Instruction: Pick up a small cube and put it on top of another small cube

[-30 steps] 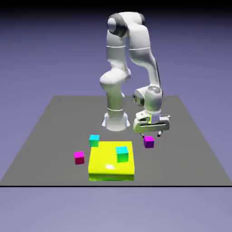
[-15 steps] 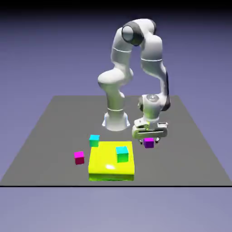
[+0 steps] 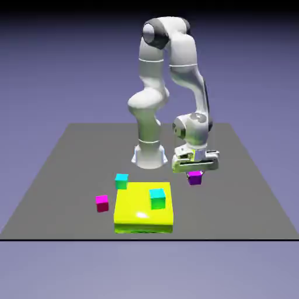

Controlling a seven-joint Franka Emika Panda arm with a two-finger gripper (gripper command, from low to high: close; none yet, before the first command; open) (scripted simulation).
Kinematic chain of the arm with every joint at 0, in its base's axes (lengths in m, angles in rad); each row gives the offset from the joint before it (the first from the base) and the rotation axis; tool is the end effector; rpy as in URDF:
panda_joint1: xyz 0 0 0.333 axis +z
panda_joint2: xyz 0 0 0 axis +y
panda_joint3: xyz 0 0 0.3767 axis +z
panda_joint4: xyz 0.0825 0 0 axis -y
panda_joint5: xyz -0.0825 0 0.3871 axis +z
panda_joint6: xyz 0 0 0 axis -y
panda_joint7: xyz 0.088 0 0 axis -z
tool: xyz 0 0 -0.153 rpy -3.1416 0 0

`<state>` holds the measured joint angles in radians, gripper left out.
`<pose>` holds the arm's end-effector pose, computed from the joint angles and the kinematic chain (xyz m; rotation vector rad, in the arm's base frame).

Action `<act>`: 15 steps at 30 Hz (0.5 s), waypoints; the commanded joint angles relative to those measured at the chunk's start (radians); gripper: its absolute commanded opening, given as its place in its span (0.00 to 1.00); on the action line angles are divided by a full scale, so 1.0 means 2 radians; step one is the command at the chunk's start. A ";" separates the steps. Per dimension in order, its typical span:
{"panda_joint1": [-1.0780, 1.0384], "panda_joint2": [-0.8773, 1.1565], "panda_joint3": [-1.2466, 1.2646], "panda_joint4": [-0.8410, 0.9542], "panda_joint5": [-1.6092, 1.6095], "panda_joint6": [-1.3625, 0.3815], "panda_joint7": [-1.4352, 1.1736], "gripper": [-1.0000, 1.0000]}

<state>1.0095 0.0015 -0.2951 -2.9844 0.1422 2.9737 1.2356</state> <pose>0.2400 0.1966 0.1858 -2.9686 1.0194 0.0398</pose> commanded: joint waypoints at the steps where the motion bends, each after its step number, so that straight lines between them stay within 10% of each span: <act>1: 0.012 -0.008 -0.016 -0.002 -0.021 -0.006 0.015 0.00; 15: -0.030 -0.065 -0.062 0.025 -0.156 -0.091 0.070 0.00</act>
<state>0.9493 -0.1286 -0.4188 -2.9338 -0.1708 2.7931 1.3758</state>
